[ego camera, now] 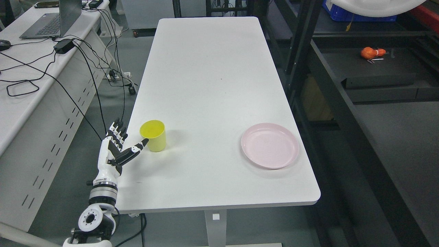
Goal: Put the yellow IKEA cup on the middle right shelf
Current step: 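Reach the left hand toward the yellow cup on the table, then close the left hand around the yellow cup and lift it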
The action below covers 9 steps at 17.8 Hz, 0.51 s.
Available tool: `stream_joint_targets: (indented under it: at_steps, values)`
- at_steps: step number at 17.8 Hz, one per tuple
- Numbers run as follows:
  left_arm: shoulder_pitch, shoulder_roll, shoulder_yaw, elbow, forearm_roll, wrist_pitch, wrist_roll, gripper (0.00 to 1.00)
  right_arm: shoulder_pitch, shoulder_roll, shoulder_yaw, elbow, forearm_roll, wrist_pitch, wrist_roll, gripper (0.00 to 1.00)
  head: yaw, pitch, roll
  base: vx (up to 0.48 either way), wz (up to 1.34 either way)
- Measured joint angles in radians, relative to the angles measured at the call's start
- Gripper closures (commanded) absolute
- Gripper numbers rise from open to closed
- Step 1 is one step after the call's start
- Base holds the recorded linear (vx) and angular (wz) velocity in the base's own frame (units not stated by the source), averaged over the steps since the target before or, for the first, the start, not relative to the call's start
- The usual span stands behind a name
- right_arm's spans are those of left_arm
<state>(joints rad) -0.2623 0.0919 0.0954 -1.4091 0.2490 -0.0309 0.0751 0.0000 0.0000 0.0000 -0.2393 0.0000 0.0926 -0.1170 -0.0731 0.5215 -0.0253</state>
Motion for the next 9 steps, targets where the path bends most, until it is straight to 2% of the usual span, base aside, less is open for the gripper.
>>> stream_joint_targets:
  at_steps: [9]
  values:
    - [-0.102, -0.025, -0.045, 0.147, 0.001, -0.003, -0.016, 0.01, 0.000, 0.000, 0.000, 0.000, 0.000, -0.005, 0.000, 0.01, 0.0000, 0.000, 0.000, 0.011, 0.01]
